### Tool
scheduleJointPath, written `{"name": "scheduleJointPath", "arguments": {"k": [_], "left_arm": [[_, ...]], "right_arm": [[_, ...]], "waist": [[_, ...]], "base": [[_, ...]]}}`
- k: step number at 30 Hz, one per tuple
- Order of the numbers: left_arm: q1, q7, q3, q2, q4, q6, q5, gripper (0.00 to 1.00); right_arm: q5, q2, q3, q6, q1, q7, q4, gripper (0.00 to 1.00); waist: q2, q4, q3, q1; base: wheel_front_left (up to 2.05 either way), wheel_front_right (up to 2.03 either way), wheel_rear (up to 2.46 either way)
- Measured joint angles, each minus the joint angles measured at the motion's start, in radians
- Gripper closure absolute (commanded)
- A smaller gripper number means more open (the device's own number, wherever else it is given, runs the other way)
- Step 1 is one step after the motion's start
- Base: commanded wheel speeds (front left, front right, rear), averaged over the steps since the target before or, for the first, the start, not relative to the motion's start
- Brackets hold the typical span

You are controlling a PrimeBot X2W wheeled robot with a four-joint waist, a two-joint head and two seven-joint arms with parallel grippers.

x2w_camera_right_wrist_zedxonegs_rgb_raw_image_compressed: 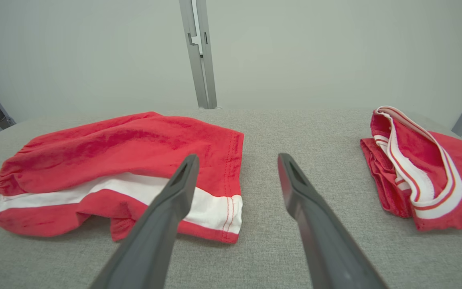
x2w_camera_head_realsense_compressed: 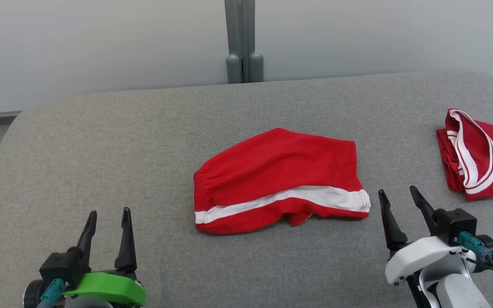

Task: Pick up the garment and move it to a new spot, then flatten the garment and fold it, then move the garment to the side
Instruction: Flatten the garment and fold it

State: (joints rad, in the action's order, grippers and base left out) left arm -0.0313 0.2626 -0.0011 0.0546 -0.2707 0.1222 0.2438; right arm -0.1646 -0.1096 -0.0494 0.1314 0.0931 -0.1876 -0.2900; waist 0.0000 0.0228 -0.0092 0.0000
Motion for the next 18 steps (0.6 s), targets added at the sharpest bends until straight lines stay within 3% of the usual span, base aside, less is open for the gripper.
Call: {"name": "scheduleJointPath", "arguments": {"k": [18], "left_arm": [[-0.001,0.000,-0.020,-0.004,-0.026,0.005,-0.009,0.00]], "right_arm": [[-0.001,0.006,-0.001,0.000,0.001,0.002,0.009,0.00]], "waist": [[0.0000,0.003,0.007,0.0000]], "base": [[0.00,0.00,0.00]]}}
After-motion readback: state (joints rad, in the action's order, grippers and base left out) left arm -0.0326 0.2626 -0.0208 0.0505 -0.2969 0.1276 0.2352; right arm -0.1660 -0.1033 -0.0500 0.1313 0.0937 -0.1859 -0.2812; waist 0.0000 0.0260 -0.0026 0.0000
